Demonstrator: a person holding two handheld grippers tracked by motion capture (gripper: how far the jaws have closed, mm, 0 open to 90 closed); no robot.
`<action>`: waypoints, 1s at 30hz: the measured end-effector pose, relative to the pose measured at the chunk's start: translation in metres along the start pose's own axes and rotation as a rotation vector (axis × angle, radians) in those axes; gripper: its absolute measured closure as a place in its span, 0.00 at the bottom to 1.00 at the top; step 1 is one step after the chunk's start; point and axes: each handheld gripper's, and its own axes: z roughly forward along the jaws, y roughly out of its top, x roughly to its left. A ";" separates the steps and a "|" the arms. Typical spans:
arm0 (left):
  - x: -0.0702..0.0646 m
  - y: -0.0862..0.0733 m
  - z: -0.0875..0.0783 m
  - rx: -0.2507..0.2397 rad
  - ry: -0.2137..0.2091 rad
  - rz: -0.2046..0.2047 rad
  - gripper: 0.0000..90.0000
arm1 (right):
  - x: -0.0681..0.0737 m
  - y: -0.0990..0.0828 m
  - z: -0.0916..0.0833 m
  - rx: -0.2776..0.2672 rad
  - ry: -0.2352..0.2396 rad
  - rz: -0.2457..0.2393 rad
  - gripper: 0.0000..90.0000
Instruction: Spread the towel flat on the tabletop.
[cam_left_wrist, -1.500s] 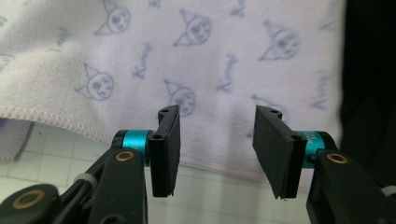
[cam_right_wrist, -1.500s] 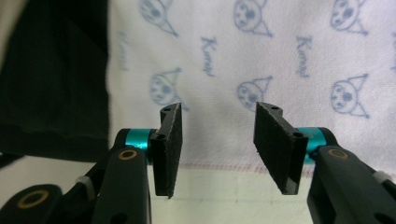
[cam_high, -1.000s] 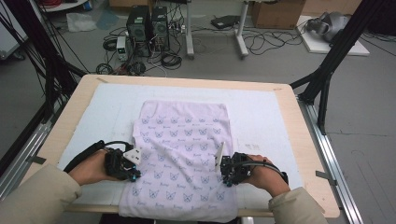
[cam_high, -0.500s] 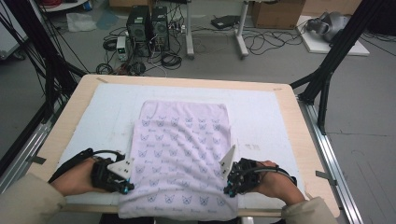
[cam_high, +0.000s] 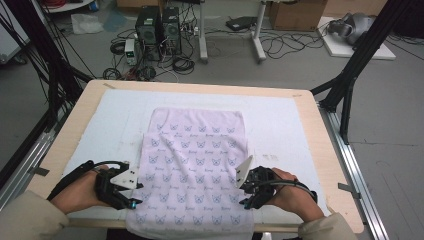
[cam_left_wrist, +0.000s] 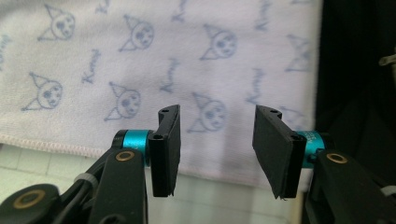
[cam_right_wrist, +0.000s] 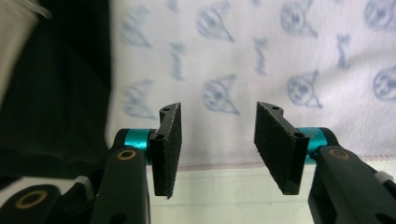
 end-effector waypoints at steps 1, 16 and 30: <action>0.003 0.001 0.003 0.013 -0.002 0.005 0.59 | -0.002 0.002 0.004 0.028 -0.010 -0.002 0.59; 0.034 -0.002 0.021 0.065 -0.035 -0.063 0.76 | -0.030 0.013 0.032 0.165 0.016 0.011 0.73; 0.022 0.004 0.003 0.036 -0.052 -0.039 0.98 | -0.027 0.012 0.016 0.077 0.083 0.040 0.99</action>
